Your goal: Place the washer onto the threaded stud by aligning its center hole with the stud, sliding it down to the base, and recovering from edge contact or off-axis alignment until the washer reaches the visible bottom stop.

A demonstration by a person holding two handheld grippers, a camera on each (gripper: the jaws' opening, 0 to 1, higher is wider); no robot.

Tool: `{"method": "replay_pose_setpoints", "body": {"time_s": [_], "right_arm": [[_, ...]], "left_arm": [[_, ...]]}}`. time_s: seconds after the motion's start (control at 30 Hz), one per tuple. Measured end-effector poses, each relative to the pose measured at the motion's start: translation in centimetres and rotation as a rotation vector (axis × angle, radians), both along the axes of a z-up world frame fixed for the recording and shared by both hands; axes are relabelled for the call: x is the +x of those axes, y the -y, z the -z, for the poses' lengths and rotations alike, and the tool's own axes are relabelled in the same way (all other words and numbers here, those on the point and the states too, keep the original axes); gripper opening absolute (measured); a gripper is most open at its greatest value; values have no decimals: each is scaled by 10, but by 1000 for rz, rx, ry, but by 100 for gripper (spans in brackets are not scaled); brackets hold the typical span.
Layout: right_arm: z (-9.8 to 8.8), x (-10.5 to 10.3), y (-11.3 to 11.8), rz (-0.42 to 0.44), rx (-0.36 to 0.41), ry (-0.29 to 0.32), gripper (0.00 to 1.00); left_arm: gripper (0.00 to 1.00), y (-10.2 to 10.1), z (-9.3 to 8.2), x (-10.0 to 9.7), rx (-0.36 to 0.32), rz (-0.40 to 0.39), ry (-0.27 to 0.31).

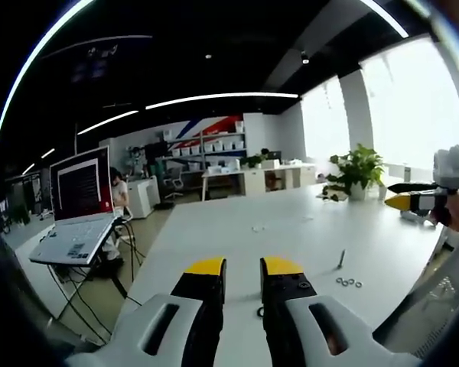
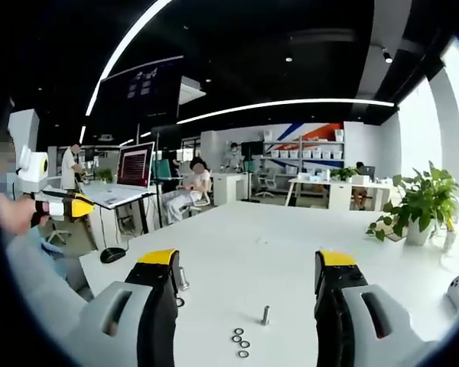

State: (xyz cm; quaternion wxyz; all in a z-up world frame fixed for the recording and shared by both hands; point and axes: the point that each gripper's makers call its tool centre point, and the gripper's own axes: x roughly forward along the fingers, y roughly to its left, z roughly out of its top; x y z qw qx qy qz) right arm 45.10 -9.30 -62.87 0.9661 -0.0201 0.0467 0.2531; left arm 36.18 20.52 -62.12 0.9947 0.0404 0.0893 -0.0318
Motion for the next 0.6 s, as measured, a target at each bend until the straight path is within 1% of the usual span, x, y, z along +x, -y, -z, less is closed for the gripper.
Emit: {"method": "replay_pose_setpoints", "body": {"time_s": [0.2,0.23,0.3,0.33,0.43,0.5,0.53,0.6], "right_arm": [[-2,-2,-5,-21,-15,13,74],[-3,-2,-6,-24,-12,14,74],[-3,-2,-6,-24,-9,10,74],[-2,-2,-6,-25,-7,8,73],[-3,-1,-5,-22,-6,10,73],[-2,-1,-4,-19,-4,8,73],[-2,-1,-4,-17,-4,8,73],[-2,-1,-3,-14,-4,9,73]], "left_arm": [[16,-4,-6,1,-4,-20,19],[16,-2,-6,3,0,-15,14],[16,3,-5,7,38,2,-2],[16,5,-5,8,44,8,-1],[16,12,-4,10,42,35,-15],[16,12,-2,11,39,37,-25],[17,11,0,13,25,34,-37],[17,10,-3,16,20,23,-31]]}}
